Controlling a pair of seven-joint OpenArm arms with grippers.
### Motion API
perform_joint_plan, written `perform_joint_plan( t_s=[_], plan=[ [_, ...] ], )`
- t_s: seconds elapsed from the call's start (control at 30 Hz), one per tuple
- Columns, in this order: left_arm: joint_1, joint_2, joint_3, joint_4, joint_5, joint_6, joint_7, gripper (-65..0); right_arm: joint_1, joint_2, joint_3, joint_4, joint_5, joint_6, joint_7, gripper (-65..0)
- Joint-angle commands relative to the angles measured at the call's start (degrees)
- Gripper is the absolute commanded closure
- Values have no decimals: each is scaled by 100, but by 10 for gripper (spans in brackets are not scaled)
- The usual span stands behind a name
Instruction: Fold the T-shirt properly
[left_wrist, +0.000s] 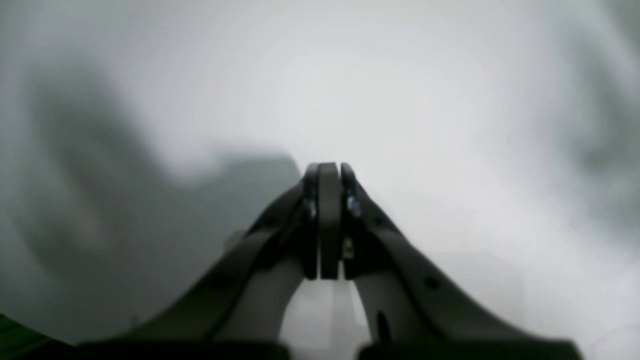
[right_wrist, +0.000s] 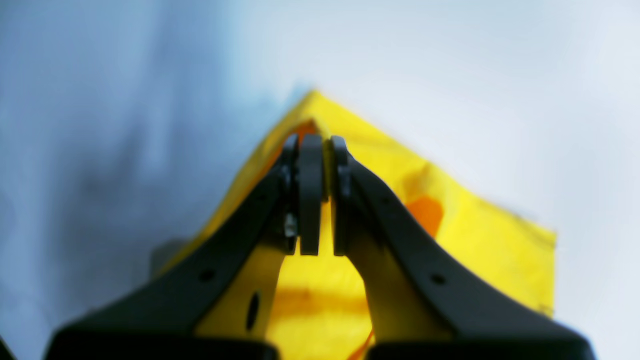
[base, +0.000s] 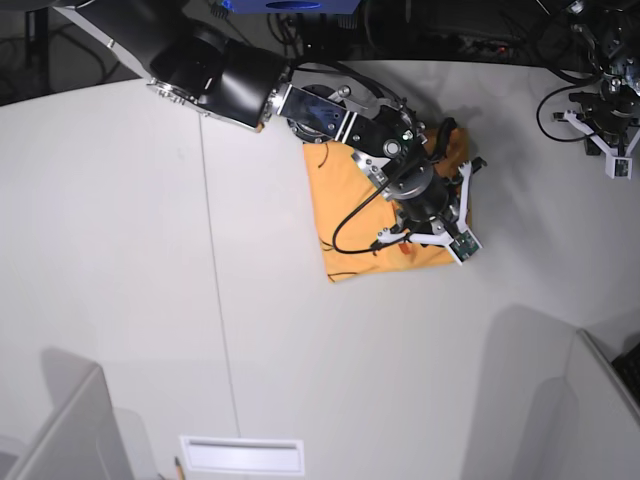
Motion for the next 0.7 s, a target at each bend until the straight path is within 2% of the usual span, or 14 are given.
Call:
perform_joint_plan(
  t_s=[0.0, 0.2, 0.5, 0.67],
  plan=[
    [-8, -81, -36, 82, -9, -28, -88, 0, 201, -104, 26, 107, -61, 4, 238, 0],
    [-8, -72, 8, 108, 0, -28, -79, 0, 421, -122, 9, -288, -61, 48, 783, 0],
    [-25, -63, 17, 91, 0, -28, -79, 0, 527, -148, -299, -860, -61, 66, 2111, 0],
    [-25, -63, 17, 82, 0, -28, -79, 0, 535, -156, -299, -1115, -69, 470, 2744, 0]
  ],
)
